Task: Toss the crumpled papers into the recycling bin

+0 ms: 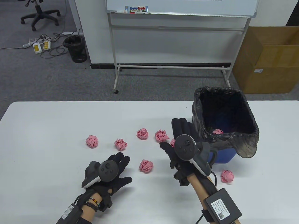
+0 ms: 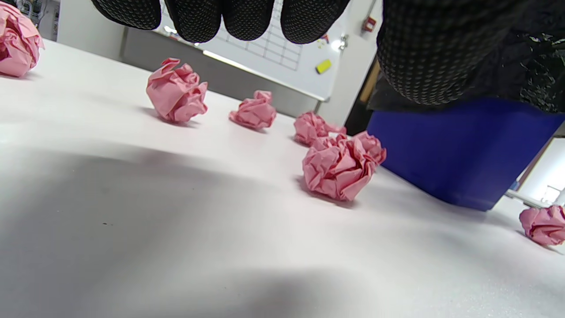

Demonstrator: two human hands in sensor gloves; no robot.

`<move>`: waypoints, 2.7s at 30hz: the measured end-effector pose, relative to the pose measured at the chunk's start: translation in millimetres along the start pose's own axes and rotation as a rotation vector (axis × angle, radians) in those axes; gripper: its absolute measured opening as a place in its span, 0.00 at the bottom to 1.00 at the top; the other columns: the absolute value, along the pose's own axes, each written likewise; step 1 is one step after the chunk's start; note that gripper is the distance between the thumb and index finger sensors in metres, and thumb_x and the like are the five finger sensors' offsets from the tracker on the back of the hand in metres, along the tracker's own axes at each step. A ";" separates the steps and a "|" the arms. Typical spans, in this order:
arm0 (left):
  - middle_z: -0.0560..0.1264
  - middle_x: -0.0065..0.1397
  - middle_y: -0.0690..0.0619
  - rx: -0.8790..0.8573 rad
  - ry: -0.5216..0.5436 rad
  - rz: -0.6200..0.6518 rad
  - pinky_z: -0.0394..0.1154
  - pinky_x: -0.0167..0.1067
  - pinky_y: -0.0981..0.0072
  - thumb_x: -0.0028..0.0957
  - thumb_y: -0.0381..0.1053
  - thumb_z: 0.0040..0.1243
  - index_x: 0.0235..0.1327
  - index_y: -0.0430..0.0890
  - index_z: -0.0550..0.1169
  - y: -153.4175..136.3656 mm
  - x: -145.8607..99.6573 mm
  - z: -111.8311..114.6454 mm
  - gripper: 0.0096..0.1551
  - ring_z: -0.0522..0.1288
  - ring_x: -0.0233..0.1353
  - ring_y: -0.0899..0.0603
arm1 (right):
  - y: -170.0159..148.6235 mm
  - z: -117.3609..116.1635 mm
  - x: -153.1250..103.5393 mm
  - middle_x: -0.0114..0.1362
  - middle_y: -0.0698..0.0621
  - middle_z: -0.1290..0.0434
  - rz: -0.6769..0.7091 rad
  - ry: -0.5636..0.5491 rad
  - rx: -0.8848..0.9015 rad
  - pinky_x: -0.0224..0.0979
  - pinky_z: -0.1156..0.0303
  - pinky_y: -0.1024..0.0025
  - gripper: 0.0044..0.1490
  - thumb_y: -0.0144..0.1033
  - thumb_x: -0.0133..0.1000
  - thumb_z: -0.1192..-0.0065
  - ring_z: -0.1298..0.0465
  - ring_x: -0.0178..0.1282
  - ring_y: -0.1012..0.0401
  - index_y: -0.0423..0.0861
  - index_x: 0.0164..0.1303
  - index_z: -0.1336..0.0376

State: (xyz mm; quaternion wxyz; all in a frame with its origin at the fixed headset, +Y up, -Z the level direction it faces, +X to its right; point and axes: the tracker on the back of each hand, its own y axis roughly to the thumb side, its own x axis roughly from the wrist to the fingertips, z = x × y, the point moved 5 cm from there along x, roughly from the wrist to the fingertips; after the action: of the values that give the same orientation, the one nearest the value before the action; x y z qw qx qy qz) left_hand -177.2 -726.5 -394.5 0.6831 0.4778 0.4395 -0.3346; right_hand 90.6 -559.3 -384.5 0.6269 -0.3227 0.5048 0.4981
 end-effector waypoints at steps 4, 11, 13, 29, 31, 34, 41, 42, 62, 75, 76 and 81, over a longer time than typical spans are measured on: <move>0.51 0.88 0.40 0.001 -0.001 -0.002 0.57 0.74 0.30 0.46 0.66 0.64 0.81 0.49 0.58 -0.3 -0.6 -0.3 0.52 0.54 0.85 0.29 | 4.4 -33.4 -14.8 0.88 0.49 0.45 0.047 0.129 -0.012 0.81 0.40 0.47 0.62 0.67 0.40 0.33 0.41 0.88 0.47 0.55 0.82 0.53; 0.51 0.88 0.40 -0.003 -0.008 -0.013 0.57 0.74 0.30 0.47 0.66 0.64 0.81 0.49 0.58 -0.2 1.2 2.4 0.52 0.54 0.85 0.29 | -3.3 -89.8 -34.2 0.88 0.49 0.47 0.056 0.255 -0.049 0.82 0.41 0.46 0.63 0.68 0.40 0.34 0.43 0.89 0.47 0.55 0.83 0.54; 0.51 0.88 0.40 -0.010 -0.015 -0.024 0.57 0.74 0.30 0.46 0.67 0.63 0.81 0.49 0.58 -0.8 3.6 4.9 0.52 0.54 0.85 0.29 | -5.9 -107.5 -38.5 0.88 0.49 0.47 0.047 0.286 -0.039 0.82 0.41 0.45 0.64 0.68 0.40 0.34 0.44 0.89 0.46 0.55 0.83 0.54; 0.51 0.88 0.40 0.026 -0.041 -0.053 0.57 0.75 0.30 0.46 0.67 0.63 0.81 0.49 0.58 -3.2 8.2 11.0 0.52 0.53 0.85 0.29 | -9.7 -143.9 -51.3 0.89 0.49 0.49 0.078 0.357 -0.153 0.82 0.43 0.44 0.66 0.70 0.38 0.34 0.46 0.90 0.46 0.55 0.83 0.56; 0.50 0.88 0.40 0.028 -0.035 -0.065 0.56 0.75 0.30 0.47 0.67 0.63 0.82 0.49 0.58 -4.7 8.5 8.9 0.52 0.52 0.85 0.29 | -10.8 -144.1 -52.0 0.89 0.50 0.49 0.077 0.364 -0.159 0.82 0.43 0.43 0.66 0.70 0.38 0.34 0.47 0.90 0.46 0.55 0.83 0.56; 0.50 0.89 0.40 0.021 -0.022 -0.096 0.55 0.75 0.28 0.46 0.67 0.63 0.82 0.50 0.58 -10.3 8.6 2.0 0.52 0.51 0.85 0.28 | -14.6 -143.6 -52.8 0.89 0.50 0.50 0.070 0.369 -0.149 0.82 0.44 0.43 0.66 0.70 0.38 0.34 0.47 0.90 0.46 0.55 0.83 0.56; 0.48 0.89 0.41 0.044 0.020 -0.218 0.54 0.75 0.28 0.47 0.66 0.64 0.82 0.51 0.57 -38.9 20.3 -33.2 0.52 0.50 0.86 0.28 | -19.3 -139.0 -53.3 0.89 0.49 0.50 0.062 0.371 -0.129 0.83 0.44 0.43 0.66 0.70 0.38 0.34 0.47 0.90 0.46 0.55 0.83 0.56; 0.48 0.89 0.41 0.048 0.027 -0.232 0.54 0.75 0.28 0.47 0.66 0.63 0.82 0.51 0.57 -43.9 24.3 -39.7 0.52 0.50 0.86 0.28 | -19.1 -137.5 -53.2 0.89 0.49 0.50 0.062 0.368 -0.125 0.82 0.44 0.43 0.66 0.69 0.38 0.34 0.47 0.90 0.46 0.55 0.83 0.56; 0.49 0.89 0.43 0.027 0.098 -0.535 0.57 0.75 0.29 0.48 0.64 0.63 0.81 0.54 0.59 -159.1 80.9 -73.5 0.47 0.52 0.85 0.27 | -16.0 -134.2 -55.7 0.89 0.49 0.49 0.073 0.379 -0.129 0.82 0.44 0.43 0.66 0.70 0.38 0.34 0.46 0.90 0.45 0.55 0.83 0.56; 0.62 0.84 0.43 0.120 0.010 -0.605 0.74 0.69 0.42 0.49 0.52 0.68 0.76 0.53 0.68 -180.6 90.7 -34.2 0.39 0.71 0.78 0.35 | -14.4 -135.7 -57.0 0.89 0.49 0.48 0.072 0.388 -0.139 0.82 0.43 0.43 0.66 0.69 0.38 0.34 0.46 0.89 0.45 0.55 0.83 0.56; 0.63 0.84 0.43 0.131 0.001 -0.608 0.75 0.69 0.44 0.49 0.52 0.68 0.75 0.53 0.68 -180.1 91.1 -33.3 0.39 0.72 0.77 0.35 | -14.5 -135.8 -56.9 0.89 0.49 0.48 0.071 0.389 -0.139 0.82 0.43 0.43 0.66 0.69 0.38 0.34 0.46 0.89 0.45 0.55 0.83 0.56; 0.70 0.79 0.43 0.178 0.068 -0.626 0.81 0.65 0.53 0.46 0.51 0.71 0.71 0.50 0.73 -176.0 87.1 -38.7 0.36 0.77 0.73 0.37 | -15.3 -134.8 -56.8 0.89 0.48 0.48 0.064 0.389 -0.140 0.82 0.43 0.44 0.66 0.69 0.38 0.34 0.45 0.89 0.45 0.54 0.83 0.56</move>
State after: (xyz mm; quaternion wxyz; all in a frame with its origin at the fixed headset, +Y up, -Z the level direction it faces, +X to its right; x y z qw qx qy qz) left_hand -308.5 -749.3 -543.9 0.4872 0.3884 0.5567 -0.5494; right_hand 63.5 -703.1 -369.8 0.4774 -0.4392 0.5904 0.4801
